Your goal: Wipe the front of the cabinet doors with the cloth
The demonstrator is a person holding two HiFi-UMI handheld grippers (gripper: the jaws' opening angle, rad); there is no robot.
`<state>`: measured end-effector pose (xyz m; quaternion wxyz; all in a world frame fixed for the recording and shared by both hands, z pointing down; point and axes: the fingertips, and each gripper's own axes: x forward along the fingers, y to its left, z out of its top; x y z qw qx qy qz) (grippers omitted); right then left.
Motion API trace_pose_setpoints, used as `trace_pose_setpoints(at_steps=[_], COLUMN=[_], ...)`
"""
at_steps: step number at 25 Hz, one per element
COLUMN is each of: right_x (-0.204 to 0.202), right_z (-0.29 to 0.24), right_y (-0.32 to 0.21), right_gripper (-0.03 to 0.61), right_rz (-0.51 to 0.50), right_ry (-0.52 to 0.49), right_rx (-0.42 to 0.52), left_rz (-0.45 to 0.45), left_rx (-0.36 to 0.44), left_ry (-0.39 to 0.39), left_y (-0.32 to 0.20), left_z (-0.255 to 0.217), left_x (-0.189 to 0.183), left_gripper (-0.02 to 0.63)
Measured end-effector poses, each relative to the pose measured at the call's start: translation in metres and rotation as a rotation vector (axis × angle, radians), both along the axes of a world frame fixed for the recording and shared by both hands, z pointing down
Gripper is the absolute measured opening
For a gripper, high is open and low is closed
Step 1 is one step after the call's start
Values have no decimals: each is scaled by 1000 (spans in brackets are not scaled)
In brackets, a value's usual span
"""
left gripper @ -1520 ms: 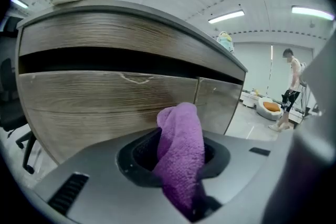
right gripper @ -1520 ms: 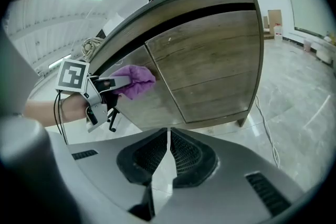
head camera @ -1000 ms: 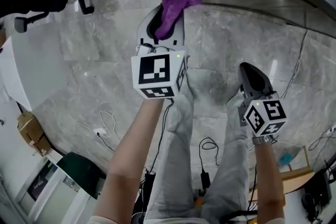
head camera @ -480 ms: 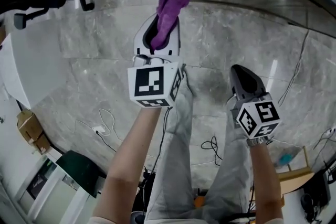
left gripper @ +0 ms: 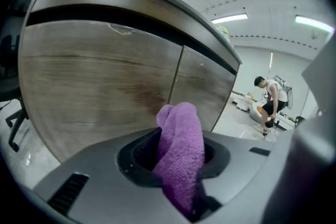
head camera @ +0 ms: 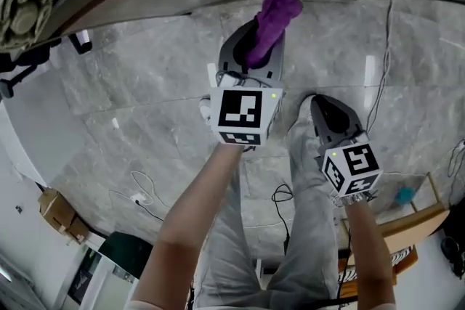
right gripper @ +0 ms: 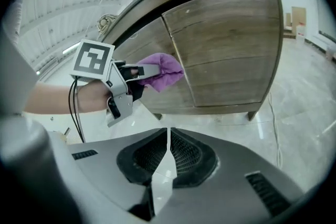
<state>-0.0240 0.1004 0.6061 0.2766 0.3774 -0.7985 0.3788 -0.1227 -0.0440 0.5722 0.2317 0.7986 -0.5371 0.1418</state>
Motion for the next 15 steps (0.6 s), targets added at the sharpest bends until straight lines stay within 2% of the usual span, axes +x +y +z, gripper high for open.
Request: trace_pose_setpoints(at_steps=[3,8,11,15], right_x=[47,94,94,62], right_z=[11,24,27,25], right_y=[2,-1,-3,-13], right_gripper=[35,35,35,35], right_rz=[83,157,184,171], right_ry=[24,61,61,47], right_rx=[-21,-23,-21,-5], left_rz=[0,-88,-102,-114], left_rx=[-32,-50,-49,-42], left_ry=[15,-13,-29,-51], left_y=[-19,-44,-44,-41], left_z=[15,29,29,25], left_x=[24,10,-9,-47], left_gripper=[112,112,112,112])
